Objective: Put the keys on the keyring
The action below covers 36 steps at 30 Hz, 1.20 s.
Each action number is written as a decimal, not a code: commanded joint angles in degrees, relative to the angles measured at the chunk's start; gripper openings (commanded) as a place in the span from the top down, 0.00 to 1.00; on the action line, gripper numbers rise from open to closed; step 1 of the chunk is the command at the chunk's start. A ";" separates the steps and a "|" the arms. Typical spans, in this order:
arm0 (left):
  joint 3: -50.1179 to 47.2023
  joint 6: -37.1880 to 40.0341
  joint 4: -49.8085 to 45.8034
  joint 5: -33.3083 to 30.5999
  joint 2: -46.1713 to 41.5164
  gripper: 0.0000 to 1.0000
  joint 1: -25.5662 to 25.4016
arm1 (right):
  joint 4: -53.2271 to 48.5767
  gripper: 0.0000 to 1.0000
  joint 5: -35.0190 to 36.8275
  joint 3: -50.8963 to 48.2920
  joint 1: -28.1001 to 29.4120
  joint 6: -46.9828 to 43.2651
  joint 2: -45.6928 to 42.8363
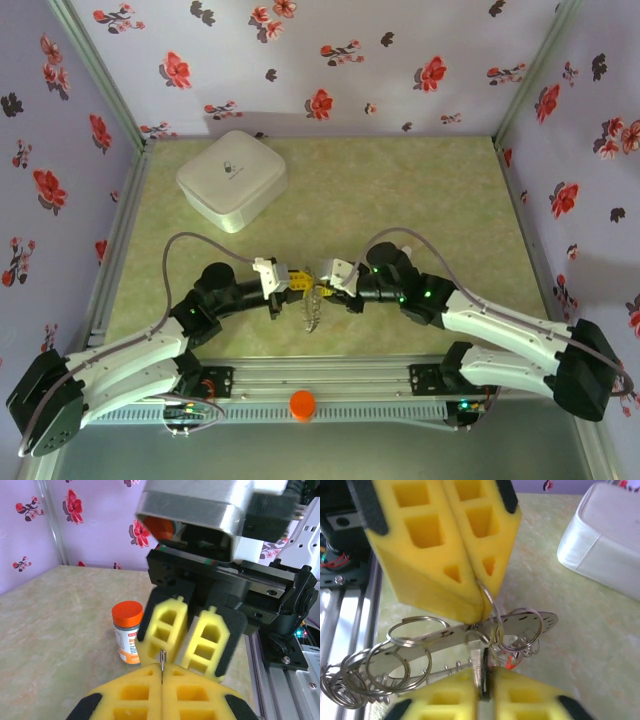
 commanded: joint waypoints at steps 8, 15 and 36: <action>1.14 7.64 3.92 1.43 0.71 1.00 -0.65 | -4.41 0.71 -1.75 0.04 0.36 2.93 -9.53; 1.12 7.35 5.89 1.96 2.16 1.00 -0.87 | 3.59 0.72 -2.60 -0.34 0.45 5.08 -5.53; 0.43 6.04 6.07 3.49 0.66 1.00 -1.17 | 4.71 0.94 -4.98 -0.74 0.52 6.40 -3.71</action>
